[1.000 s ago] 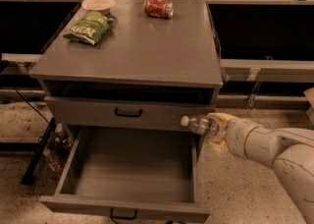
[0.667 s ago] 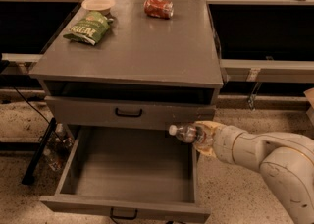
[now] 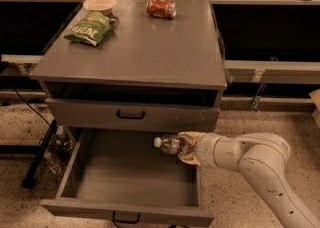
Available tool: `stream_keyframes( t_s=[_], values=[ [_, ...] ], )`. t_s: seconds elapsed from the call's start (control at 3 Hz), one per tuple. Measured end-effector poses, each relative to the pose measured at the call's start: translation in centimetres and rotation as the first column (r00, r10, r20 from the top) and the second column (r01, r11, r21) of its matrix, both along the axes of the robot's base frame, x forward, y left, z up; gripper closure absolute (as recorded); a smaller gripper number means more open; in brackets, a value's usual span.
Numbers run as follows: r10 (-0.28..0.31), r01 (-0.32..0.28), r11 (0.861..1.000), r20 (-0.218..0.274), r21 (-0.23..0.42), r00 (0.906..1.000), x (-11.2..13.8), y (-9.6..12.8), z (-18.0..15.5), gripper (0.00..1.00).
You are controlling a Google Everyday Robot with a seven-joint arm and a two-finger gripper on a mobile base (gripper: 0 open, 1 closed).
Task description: Place water bottle into middle drawer
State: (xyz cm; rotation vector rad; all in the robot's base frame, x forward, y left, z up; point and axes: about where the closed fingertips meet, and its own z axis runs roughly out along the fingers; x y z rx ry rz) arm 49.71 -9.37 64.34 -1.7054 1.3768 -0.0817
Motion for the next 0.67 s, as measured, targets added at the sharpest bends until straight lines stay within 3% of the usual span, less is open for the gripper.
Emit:
stream_keyframes(
  t_s=[0.33, 0.67],
  values=[
    [-0.008, 0.008, 1.000, -0.025, 0.001, 0.9997, 0.8, -0.1, -1.1, 1.00],
    [0.077, -0.075, 0.996, -0.061, 0.044, 0.9952, 1.7, 4.4, -3.8, 1.00]
  ],
)
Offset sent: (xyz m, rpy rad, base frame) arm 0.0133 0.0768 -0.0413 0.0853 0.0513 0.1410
